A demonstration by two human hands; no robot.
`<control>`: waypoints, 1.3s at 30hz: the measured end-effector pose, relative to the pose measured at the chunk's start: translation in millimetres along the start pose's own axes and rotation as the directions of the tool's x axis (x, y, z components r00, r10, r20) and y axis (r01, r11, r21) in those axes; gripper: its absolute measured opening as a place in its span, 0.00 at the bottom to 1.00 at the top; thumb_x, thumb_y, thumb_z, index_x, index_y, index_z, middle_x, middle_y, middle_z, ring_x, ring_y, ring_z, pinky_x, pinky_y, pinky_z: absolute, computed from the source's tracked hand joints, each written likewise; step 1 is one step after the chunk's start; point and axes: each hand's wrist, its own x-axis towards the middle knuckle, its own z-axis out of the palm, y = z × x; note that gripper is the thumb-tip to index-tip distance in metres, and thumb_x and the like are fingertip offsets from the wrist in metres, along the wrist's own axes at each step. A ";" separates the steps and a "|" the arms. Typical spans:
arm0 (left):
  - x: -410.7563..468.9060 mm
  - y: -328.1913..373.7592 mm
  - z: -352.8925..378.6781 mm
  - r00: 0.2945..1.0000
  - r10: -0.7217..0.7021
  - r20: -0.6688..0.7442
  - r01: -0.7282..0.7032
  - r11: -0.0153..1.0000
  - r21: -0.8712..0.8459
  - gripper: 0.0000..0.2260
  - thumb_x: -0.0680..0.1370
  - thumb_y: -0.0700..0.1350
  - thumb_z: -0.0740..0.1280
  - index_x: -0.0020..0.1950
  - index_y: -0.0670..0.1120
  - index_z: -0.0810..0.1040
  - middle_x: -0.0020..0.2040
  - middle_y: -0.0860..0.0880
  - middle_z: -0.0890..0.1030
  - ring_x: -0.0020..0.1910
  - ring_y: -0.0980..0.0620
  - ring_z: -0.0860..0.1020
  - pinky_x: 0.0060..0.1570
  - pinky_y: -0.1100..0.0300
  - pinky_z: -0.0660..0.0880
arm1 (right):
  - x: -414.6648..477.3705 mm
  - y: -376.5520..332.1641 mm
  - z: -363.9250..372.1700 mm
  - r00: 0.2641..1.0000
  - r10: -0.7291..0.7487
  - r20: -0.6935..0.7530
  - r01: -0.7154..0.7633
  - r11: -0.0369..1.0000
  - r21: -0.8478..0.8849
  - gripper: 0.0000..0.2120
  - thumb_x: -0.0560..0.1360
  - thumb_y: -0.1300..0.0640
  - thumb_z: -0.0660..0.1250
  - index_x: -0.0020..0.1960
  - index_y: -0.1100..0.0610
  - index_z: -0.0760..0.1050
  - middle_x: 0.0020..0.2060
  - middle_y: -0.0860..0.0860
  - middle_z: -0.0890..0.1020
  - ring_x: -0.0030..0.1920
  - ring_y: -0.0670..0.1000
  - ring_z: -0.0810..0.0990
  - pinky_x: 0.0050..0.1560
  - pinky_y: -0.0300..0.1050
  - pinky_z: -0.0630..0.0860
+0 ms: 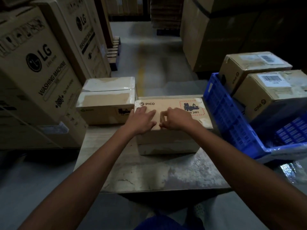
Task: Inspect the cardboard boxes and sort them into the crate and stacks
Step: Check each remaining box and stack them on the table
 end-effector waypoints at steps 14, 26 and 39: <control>35.6 3.1 -41.0 0.960 0.016 0.279 -0.044 0.995 0.094 0.41 0.73 0.62 0.72 0.80 0.51 0.58 0.77 0.41 0.60 0.75 0.38 0.60 0.70 0.42 0.65 | 23.1 0.7 -33.8 0.965 -0.059 0.254 0.085 0.992 -0.092 0.39 0.71 0.51 0.78 0.78 0.48 0.66 0.67 0.53 0.77 0.62 0.57 0.76 0.61 0.52 0.75; 59.4 40.1 -50.8 0.927 0.033 0.375 -0.062 0.996 0.065 0.35 0.69 0.52 0.79 0.73 0.47 0.72 0.64 0.47 0.78 0.60 0.44 0.77 0.55 0.52 0.75 | 24.5 19.4 -38.9 0.971 0.001 0.240 0.013 0.998 -0.056 0.39 0.72 0.54 0.77 0.79 0.47 0.63 0.63 0.53 0.80 0.58 0.55 0.80 0.59 0.50 0.77; 64.3 69.4 -29.8 0.972 0.052 0.230 -0.044 0.998 -0.040 0.35 0.72 0.64 0.72 0.73 0.49 0.68 0.69 0.38 0.71 0.69 0.37 0.67 0.65 0.45 0.69 | 13.7 56.1 -31.8 0.989 0.055 0.140 -0.056 0.998 0.004 0.37 0.69 0.47 0.79 0.75 0.46 0.70 0.58 0.51 0.81 0.55 0.54 0.79 0.58 0.54 0.79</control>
